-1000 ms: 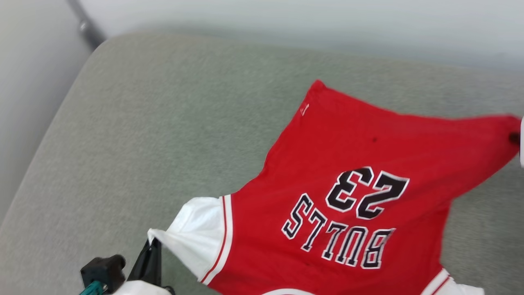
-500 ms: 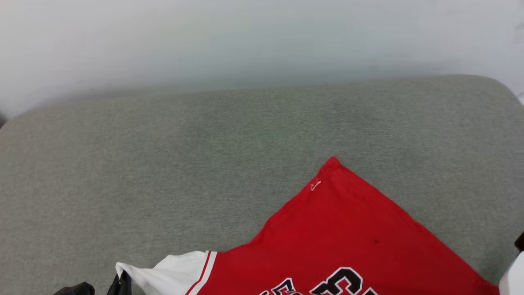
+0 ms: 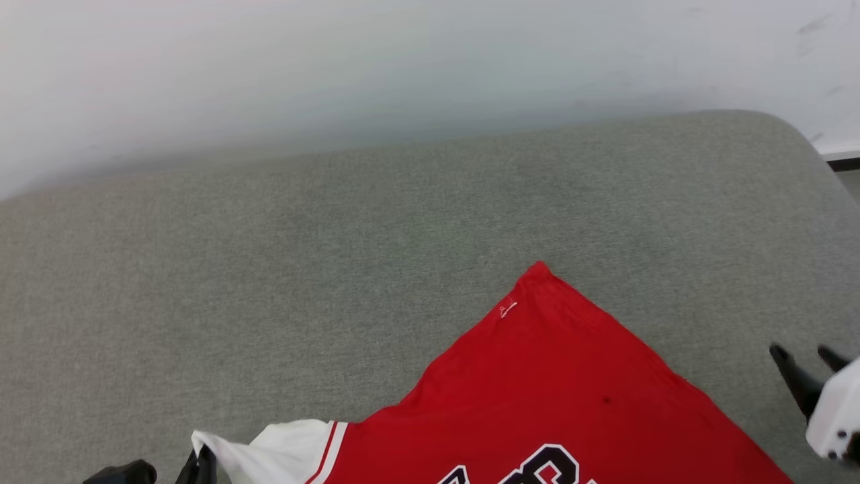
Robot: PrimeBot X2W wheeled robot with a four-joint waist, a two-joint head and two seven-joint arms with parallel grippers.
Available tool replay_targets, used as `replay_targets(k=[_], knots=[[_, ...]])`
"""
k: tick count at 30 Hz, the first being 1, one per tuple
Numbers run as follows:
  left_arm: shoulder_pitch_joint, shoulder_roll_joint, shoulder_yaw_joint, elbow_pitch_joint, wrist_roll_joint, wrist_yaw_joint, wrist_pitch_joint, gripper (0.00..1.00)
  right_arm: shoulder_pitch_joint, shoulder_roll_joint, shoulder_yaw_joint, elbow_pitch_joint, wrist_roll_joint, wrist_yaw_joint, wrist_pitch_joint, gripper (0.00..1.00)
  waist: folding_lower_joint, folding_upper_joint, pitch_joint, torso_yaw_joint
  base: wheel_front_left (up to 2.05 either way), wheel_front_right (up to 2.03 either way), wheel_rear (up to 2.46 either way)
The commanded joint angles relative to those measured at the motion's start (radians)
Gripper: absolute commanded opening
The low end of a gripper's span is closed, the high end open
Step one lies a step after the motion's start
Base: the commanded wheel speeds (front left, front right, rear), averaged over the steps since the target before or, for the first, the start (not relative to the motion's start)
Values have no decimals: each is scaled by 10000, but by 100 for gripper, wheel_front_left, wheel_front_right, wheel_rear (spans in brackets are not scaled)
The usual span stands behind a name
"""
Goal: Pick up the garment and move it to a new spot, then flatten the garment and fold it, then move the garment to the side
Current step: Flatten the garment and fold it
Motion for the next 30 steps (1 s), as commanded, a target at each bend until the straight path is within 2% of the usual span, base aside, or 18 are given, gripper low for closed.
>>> replay_targets(k=[1,3,8,11,15,18,22,30], knots=[[-267,15,-32,-72,93,-33,21,0,-540,-13,264,47,80,-7,-785,100,2,-1,230,204,0,0,0],[-439,41,-106,-122,213,-48,34,0,-1106,-92,596,142,224,-7,-1396,100,2,-1,469,358,0,0,0],[-870,-66,-326,-311,468,-53,28,0,-2260,-339,1552,509,550,-7,-1372,100,2,-1,1005,720,0,0,0],[-1264,-138,-460,-435,670,-85,19,0,-3273,-580,2352,738,800,-7,-416,100,2,-1,1443,1041,0,0,0],[-1760,-356,-712,-454,880,-195,-19,0,-4483,-696,3130,1018,927,-7,1745,100,2,-1,1978,1522,0,0,0],[-2130,-571,-885,-346,987,-291,-86,0,-5262,-645,3439,1298,838,-7,3327,100,2,-1,2294,1895,0,0,0],[-2738,-1016,-1100,-113,1062,-518,-256,0,-6033,-465,3594,1737,544,-7,4864,100,2,-1,2762,2449,0,0,0],[-3183,-1386,-1259,267,1103,-728,-497,0,-5972,-124,4041,2596,573,-7,5564,100,2,-1,3210,2772,0,0,0]])
